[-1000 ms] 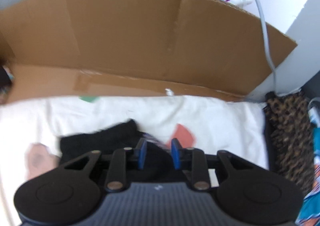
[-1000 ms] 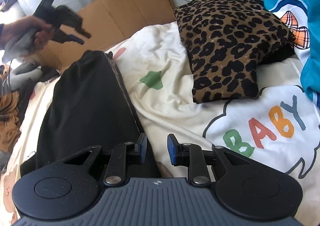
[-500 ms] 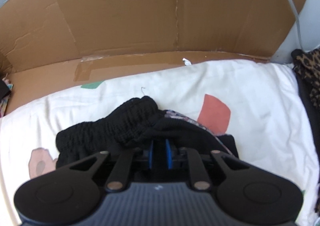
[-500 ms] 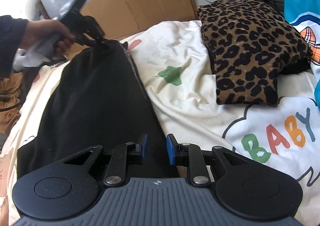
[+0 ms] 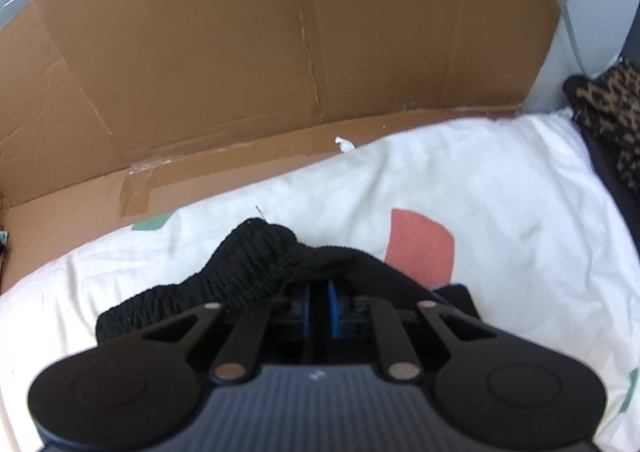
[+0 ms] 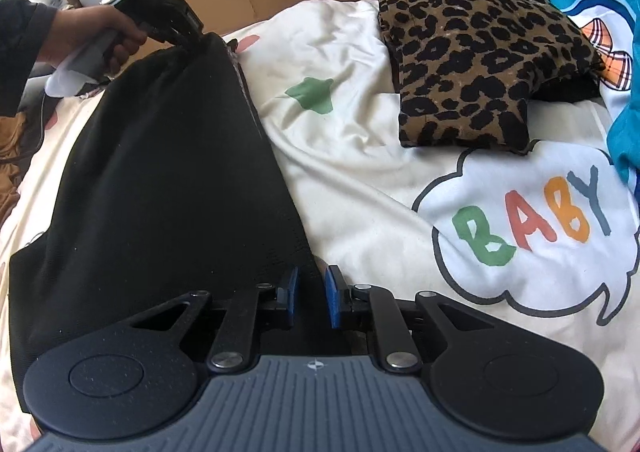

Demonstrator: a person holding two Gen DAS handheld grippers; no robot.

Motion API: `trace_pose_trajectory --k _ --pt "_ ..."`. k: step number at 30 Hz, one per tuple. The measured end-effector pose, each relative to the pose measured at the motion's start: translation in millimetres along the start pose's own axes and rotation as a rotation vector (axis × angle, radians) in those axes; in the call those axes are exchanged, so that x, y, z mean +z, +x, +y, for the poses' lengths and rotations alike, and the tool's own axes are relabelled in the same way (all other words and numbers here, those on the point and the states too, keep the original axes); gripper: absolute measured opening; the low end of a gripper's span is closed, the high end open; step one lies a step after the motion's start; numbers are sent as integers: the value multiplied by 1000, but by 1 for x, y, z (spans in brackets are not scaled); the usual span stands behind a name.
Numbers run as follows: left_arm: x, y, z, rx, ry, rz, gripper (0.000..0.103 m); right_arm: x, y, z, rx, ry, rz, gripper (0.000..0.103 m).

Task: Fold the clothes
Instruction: 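Grasp the pants edge with the right tool while the left tool holds the waistband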

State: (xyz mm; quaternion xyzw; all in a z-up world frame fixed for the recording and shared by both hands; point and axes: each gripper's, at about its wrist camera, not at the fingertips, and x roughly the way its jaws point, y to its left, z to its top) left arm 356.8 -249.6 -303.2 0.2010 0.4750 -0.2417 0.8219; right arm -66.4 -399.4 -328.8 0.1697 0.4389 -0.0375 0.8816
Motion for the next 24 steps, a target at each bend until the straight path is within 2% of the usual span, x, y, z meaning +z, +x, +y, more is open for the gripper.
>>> trace_pose_trajectory --k 5,9,14,19,24 --pt "-5 -34 12 -33 23 -40 14 6 -16 -6 56 82 -54 21" --pt "-5 -47 30 -26 -1 -64 14 13 -24 -2 95 72 -96 21" --pt "-2 -28 40 -10 -31 -55 14 11 -16 6 119 48 -54 21" --pt "0 -3 40 2 -73 -63 12 6 -10 9 105 27 -12 21" --pt "3 11 34 13 -66 -73 10 5 -10 11 100 11 5 21"
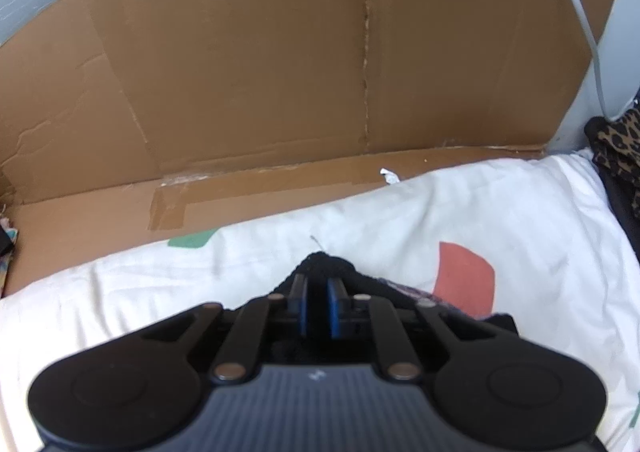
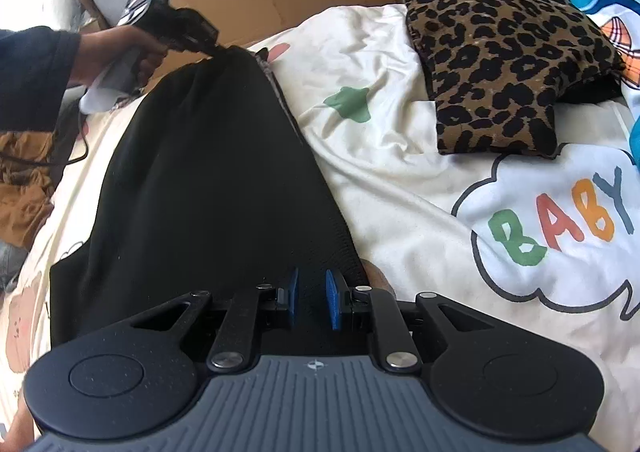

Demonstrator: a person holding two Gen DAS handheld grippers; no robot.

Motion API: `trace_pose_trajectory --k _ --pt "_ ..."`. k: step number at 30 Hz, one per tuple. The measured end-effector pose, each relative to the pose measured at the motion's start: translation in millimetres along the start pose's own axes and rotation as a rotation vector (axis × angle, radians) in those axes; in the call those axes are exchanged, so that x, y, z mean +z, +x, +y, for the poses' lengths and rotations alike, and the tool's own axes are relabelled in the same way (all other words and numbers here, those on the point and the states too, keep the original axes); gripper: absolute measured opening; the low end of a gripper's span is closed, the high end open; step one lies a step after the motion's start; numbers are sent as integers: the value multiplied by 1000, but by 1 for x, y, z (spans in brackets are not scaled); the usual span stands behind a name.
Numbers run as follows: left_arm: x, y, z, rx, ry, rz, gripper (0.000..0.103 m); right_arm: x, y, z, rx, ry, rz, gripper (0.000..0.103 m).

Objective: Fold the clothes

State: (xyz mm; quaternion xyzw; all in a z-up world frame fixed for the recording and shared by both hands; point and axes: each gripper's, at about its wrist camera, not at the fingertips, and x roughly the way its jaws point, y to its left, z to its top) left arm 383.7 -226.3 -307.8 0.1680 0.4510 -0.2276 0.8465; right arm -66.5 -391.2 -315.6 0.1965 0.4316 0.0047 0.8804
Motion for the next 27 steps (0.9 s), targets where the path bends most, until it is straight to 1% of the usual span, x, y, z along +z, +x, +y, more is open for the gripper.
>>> trace_pose_trajectory --k 2,4,5,7,9,11,13,18,21,23,25,26,27 --pt "0 3 -2 2 23 -4 9 0 0 1 -2 -11 5 21" --pt "2 4 -1 -3 30 0 9 -2 3 0 -24 -19 23 21" --pt "4 3 0 -6 27 5 9 -3 5 -1 -34 -15 34 19" --pt "8 -6 3 -11 18 11 9 -4 9 -5 -46 -2 48 15" --pt "13 -16 7 -13 13 17 12 -5 10 -5 -56 10 45 15" --pt "16 -34 10 -7 53 18 13 -5 9 -4 -56 24 36 16" --pt "17 -52 17 -16 85 9 13 -4 7 -4 -48 41 21 16" --pt "4 -79 48 -24 53 27 12 1 -1 -5 -21 66 -21 14" --pt "-14 -82 59 -65 62 36 12 4 -1 -3 -8 68 -32 14" --pt "-27 -79 61 -95 69 51 12 4 -1 -1 -1 60 -31 15" --pt "-38 -70 62 -135 81 83 12 3 1 1 13 50 -21 15" --pt "-44 -62 61 -136 100 103 11 2 3 2 23 45 -12 15" --pt "-49 -54 60 -118 112 120 10 1 4 3 33 41 -3 15"
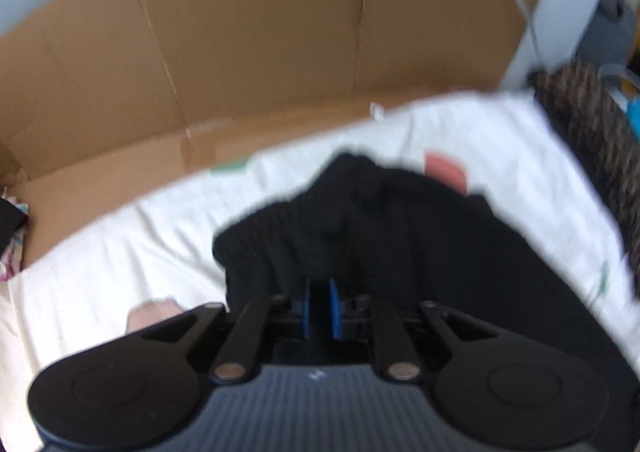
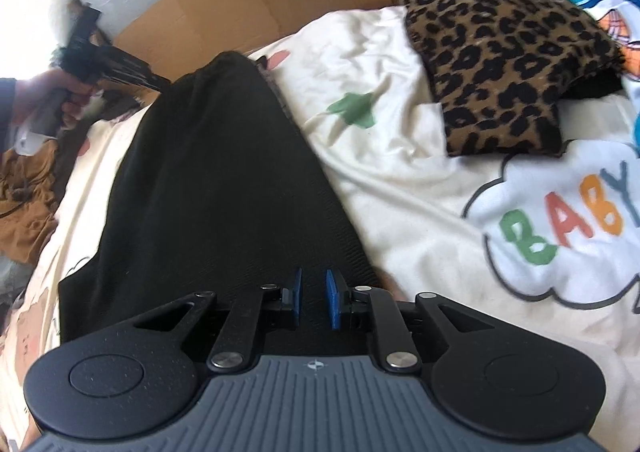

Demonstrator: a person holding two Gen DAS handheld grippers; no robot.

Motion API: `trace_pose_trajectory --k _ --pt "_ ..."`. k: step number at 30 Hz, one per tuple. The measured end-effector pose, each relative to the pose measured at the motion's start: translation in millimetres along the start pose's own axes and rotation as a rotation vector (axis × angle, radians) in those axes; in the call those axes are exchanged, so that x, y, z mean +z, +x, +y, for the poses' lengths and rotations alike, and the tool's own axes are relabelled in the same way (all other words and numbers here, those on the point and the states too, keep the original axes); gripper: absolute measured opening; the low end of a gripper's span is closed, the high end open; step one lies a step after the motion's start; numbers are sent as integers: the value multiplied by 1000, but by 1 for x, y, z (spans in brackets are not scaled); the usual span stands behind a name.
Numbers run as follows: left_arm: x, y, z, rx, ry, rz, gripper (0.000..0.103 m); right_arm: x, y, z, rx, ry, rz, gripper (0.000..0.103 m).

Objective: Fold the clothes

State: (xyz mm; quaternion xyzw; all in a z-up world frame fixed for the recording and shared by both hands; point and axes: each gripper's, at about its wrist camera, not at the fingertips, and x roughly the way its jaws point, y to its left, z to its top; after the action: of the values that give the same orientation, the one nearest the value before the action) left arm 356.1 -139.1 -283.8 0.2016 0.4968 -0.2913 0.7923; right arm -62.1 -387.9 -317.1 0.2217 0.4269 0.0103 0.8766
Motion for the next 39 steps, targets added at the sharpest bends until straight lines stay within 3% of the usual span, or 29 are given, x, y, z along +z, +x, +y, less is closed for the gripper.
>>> trace_pose_trajectory --k 7,11,18,23,29,35,39 --pt "-12 34 4 14 -34 2 10 -5 8 -5 -67 -16 46 17" --pt "-14 19 0 23 -44 -2 10 -3 5 -9 -74 0 39 17" --pt "-46 -25 -8 -45 -24 -6 11 -1 -1 -7 -43 22 3 17" --pt "-67 -26 -13 -75 -24 4 12 -1 2 -2 -30 10 13 17" --pt "-82 -8 -6 15 -27 66 12 -7 8 -6 -51 11 46 17" --pt "-98 -22 0 -12 -81 31 11 -4 5 -6 -76 1 56 18" --pt "-112 -48 -14 -86 -92 -27 11 -1 -1 -2 -63 9 43 17"
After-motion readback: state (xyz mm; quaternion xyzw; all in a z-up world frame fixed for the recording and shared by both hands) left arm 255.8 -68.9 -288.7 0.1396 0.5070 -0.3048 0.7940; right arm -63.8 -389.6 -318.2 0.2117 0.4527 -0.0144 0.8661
